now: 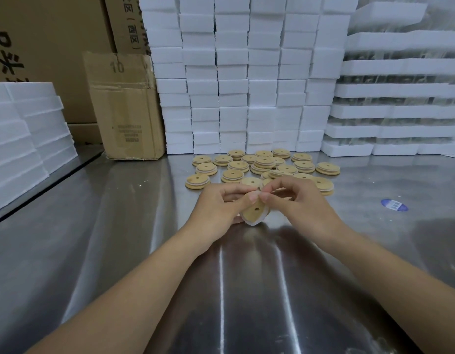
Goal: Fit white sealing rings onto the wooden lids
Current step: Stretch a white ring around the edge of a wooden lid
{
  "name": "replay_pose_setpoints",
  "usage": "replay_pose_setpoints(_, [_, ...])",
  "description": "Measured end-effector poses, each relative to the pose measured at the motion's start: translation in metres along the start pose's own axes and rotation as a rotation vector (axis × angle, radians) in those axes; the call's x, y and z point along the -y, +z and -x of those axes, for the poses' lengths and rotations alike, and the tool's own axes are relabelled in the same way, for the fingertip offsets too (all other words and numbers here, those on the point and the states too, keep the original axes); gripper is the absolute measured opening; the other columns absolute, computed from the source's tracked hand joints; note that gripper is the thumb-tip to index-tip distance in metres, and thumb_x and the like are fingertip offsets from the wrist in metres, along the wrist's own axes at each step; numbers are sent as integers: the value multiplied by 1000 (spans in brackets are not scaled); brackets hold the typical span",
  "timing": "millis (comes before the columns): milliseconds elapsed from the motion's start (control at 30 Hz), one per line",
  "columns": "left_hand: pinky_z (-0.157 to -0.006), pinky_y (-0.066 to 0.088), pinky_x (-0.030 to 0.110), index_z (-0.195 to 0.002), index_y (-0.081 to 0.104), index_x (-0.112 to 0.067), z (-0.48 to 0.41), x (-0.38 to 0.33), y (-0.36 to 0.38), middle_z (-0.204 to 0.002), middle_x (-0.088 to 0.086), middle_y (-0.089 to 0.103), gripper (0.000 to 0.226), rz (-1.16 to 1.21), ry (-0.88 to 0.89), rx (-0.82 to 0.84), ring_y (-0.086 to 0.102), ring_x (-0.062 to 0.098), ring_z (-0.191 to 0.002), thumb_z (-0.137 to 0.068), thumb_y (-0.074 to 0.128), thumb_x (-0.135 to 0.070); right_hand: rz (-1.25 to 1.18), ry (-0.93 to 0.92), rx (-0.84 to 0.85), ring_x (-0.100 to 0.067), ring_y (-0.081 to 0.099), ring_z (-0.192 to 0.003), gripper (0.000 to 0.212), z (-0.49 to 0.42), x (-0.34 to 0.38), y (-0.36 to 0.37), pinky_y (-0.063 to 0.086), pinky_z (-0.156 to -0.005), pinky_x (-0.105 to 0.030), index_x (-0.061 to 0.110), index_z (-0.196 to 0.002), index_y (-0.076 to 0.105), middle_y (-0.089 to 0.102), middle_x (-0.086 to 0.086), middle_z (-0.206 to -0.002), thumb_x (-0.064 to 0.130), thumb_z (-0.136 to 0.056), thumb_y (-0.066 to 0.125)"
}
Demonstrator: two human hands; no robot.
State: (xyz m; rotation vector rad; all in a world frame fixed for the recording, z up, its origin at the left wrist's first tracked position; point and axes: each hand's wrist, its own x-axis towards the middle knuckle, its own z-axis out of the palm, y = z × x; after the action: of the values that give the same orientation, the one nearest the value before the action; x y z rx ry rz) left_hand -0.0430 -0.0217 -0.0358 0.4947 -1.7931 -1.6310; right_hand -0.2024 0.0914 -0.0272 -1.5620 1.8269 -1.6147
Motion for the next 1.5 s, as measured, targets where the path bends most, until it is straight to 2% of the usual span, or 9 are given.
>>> replay_pose_setpoints(133, [-71,63,24,-114,82,-12,1,-1,-2,-100,6,83,20,39,-25,-13,81,16,-92,-94,80,-15,34,-13,17,-16,73,-87,11,-2,-2,-4,57,-85,-29,17,-83,78,78,4,-86,13,-93,78])
replay_pose_setpoints(367, [-70,64,27,-110,82,-13,-2,-1,-3,-96,7,83,18,41,-47,-34,81,15,-88,-92,81,-15,82,3,17,-13,67,-97,11,-6,-7,-13,54,-96,-42,18,-80,81,74,9,-91,13,-90,81])
replay_pose_setpoints(533, [-69,64,27,-112,81,-10,-3,0,-4,-95,6,83,19,51,-67,-53,81,14,-88,-93,80,-14,121,28,42,-3,64,-85,13,-8,-10,-19,48,-82,-21,20,-77,79,75,1,-89,17,-89,83])
replay_pose_setpoints(633, [-70,65,29,-112,81,-10,-1,1,-2,-99,8,83,19,90,-92,-77,81,15,-92,-94,80,-14,100,45,62,-4,60,-74,17,-5,-10,-18,45,-72,-19,21,-74,77,74,-5,-84,19,-91,81])
replay_pose_setpoints(767, [-78,68,43,-113,78,-10,-2,4,4,-103,10,83,18,159,-118,-129,80,22,-97,-97,77,-17,-67,100,29,-4,62,-74,8,-3,-8,-12,48,-67,-18,11,-90,77,72,11,-80,17,-95,76])
replay_pose_setpoints(867, [-79,68,42,-114,75,-10,-3,3,7,-104,9,83,15,268,-128,-138,80,24,-98,-101,72,-16,-165,149,-5,-8,66,-81,7,-4,-5,-10,52,-71,-24,8,-97,75,74,3,-88,15,-95,76])
replay_pose_setpoints(1067, [-76,66,35,-107,79,-13,-4,-1,5,-105,9,82,12,226,-120,-126,80,22,-95,-103,69,-18,-183,56,-47,-1,65,-69,8,-3,-2,-3,48,-64,-11,-3,-92,74,73,-2,-80,4,-95,74])
replay_pose_setpoints(1167, [-71,63,26,-107,81,-13,0,-1,10,-97,7,83,13,81,-32,-78,79,15,-89,-99,74,-20,-127,16,-27,-4,66,-71,7,-2,0,-2,51,-68,-15,0,-90,74,75,-4,-80,4,-96,72])
replay_pose_setpoints(1500, [-69,66,30,-101,81,-15,-5,0,6,-94,12,82,9,-48,73,-115,77,14,-81,-96,76,-10,-6,10,32,-14,60,-82,13,-6,-2,-5,49,-82,-37,-2,-92,69,69,-10,-88,4,-101,64])
